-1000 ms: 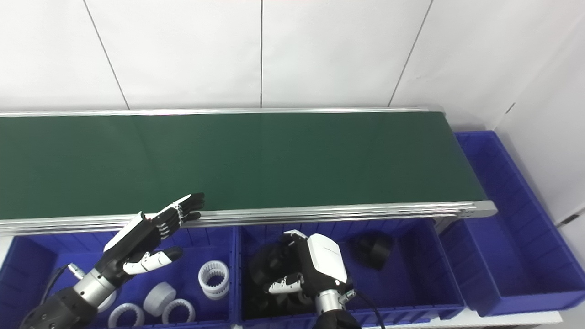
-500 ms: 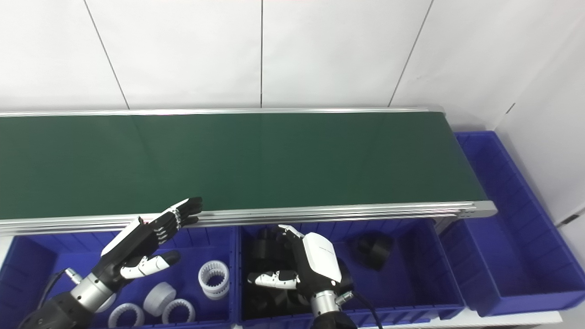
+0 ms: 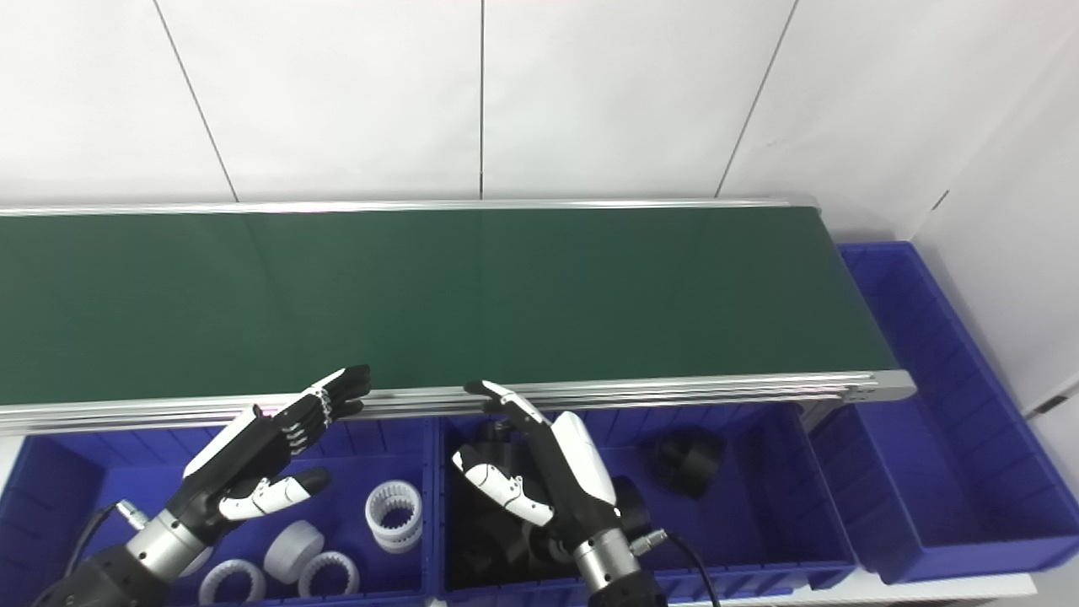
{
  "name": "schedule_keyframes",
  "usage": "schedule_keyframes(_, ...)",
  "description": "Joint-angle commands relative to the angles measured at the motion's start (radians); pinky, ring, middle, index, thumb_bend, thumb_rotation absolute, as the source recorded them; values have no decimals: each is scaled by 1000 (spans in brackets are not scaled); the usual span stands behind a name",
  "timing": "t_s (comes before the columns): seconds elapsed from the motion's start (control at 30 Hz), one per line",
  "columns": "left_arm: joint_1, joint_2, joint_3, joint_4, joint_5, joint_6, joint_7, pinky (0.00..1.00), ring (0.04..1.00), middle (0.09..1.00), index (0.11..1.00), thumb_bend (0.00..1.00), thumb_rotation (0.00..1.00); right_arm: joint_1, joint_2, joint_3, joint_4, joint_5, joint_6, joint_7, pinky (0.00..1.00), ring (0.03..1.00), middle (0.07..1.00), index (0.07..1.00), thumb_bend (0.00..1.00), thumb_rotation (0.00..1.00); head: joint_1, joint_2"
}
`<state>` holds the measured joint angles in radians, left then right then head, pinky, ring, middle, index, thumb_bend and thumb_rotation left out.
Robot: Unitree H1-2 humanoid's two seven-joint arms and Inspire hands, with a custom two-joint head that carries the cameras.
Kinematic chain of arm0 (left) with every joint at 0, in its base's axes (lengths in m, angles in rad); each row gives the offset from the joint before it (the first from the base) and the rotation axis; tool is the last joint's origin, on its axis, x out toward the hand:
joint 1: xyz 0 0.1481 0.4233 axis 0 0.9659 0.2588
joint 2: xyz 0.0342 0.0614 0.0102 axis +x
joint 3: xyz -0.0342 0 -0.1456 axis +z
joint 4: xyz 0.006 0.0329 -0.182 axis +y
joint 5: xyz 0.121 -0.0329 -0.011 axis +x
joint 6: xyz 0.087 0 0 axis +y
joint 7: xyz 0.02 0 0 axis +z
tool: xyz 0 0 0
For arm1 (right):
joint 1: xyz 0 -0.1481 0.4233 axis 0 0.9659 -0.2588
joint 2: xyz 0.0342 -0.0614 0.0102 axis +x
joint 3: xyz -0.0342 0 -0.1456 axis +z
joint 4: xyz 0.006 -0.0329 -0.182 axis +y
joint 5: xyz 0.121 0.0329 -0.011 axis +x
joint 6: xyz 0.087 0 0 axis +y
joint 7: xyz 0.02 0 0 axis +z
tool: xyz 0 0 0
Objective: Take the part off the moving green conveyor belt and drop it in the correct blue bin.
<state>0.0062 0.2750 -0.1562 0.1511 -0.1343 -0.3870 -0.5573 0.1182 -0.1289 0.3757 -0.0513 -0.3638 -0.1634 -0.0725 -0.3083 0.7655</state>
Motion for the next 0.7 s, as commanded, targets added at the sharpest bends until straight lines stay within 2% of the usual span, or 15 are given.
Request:
schedule_keyframes(0.0,-4,4,0,-38,-6,-11,14,951,979,984,960,412,627,-9,2,-8,-47,16,-55,21,870,925,951,933,459,971,7,-5)
schedule_keyframes(0.23,4,-1,-3,-37,-1,-31,15,961,986,990,970,412,623,-4,0,-23,-72,32,-47,65,909,953,982,965,482,1000,24,-18)
schedule_keyframes(0.27,6,0,-4,-33,13,-41,20,960,985,990,969,413,628,-3,-2,-21,-75,29,-52,71,908,954,984,967,475,1000,39,-48)
schedule_keyframes(0.33,11,0,-5,-20,36,-66,26,953,981,987,964,413,643,1,-7,-18,-74,26,-66,78,897,954,988,971,452,1000,54,-76)
schedule_keyframes(0.4,13,0,-5,-12,47,-78,28,957,982,989,965,413,657,4,-9,-18,-70,22,-73,82,895,955,990,973,452,1000,56,-79)
schedule_keyframes(0.47,17,-1,-6,-6,60,-81,31,962,985,991,966,414,663,11,-9,-18,-64,17,-86,78,892,954,989,972,446,1000,75,-104)
schedule_keyframes(0.67,29,-6,-3,-9,78,-81,41,978,995,1000,976,426,695,24,-8,-26,-58,-4,-105,73,910,964,997,968,436,1000,86,-113)
